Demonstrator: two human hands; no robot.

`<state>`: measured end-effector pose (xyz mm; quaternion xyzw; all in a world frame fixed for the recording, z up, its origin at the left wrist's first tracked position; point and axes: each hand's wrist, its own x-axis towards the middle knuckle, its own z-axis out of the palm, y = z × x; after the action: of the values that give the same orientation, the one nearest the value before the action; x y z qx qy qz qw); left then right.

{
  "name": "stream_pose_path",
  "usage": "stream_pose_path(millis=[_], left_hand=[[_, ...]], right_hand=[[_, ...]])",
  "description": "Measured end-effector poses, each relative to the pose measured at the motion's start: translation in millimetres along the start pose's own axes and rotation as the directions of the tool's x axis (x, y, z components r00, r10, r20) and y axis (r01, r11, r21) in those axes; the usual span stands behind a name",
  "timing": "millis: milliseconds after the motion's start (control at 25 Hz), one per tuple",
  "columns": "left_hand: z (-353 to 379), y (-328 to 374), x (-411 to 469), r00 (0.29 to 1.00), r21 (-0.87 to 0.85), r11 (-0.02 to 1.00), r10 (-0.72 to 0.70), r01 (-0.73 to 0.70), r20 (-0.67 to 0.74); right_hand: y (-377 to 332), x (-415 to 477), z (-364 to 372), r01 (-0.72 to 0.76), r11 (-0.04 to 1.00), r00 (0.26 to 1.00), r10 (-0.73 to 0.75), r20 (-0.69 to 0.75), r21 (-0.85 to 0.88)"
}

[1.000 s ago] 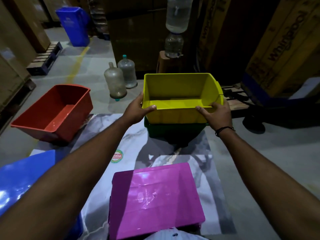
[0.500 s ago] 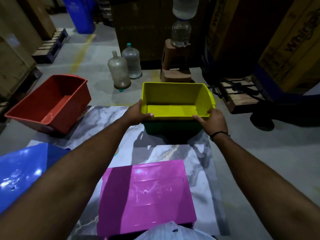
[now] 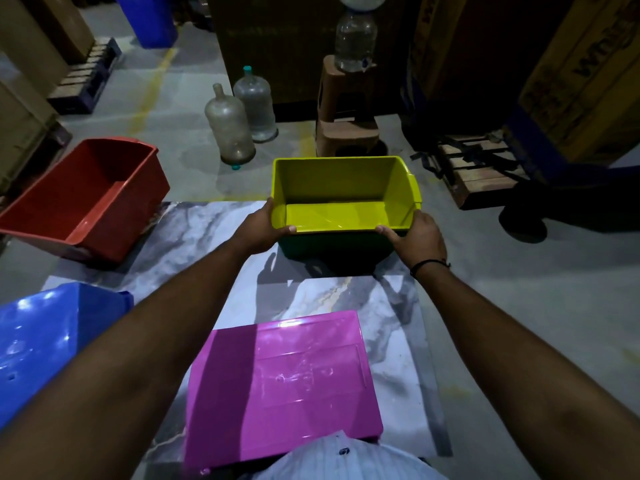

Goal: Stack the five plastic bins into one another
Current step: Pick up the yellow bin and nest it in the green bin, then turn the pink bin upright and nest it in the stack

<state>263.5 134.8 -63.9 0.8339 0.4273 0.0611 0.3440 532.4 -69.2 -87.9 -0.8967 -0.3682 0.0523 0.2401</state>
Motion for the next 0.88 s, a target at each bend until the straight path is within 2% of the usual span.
stream_pose_path(millis=[360, 480, 560, 640, 720, 880], left_hand=[[5, 5, -19, 0.991, 0.093, 0.988, -0.122, 0.127, -0.052], [21, 2, -51, 0.980, 0.033, 0.984, -0.173, 0.177, -0.094], [26, -5, -77, 0.975, 0.010, 0.980, -0.199, 0.201, -0.098], [23, -21, -102, 0.963, 0.015, 0.966, -0.256, 0.258, -0.087], [12, -40, -126, 0.926, 0.043, 0.926, -0.372, 0.374, -0.060], [-7, -67, -165, 0.829, 0.174, 0.823, -0.557, 0.541, 0.059]], right_hand=[[-7, -12, -1, -0.006, 0.991, 1.000, 0.008, 0.014, -0.134], [-14, -45, 8, 0.025, 0.986, 0.998, -0.034, -0.049, -0.165], [-25, -76, 19, 0.083, 0.990, 0.994, -0.090, -0.057, -0.114], [-37, -108, 30, 0.116, 0.993, 0.993, -0.116, 0.010, -0.036], [-48, -133, 37, 0.118, 0.993, 0.989, -0.120, 0.092, 0.026], [-58, -151, 38, 0.003, 1.000, 0.952, 0.003, 0.307, -0.018]])
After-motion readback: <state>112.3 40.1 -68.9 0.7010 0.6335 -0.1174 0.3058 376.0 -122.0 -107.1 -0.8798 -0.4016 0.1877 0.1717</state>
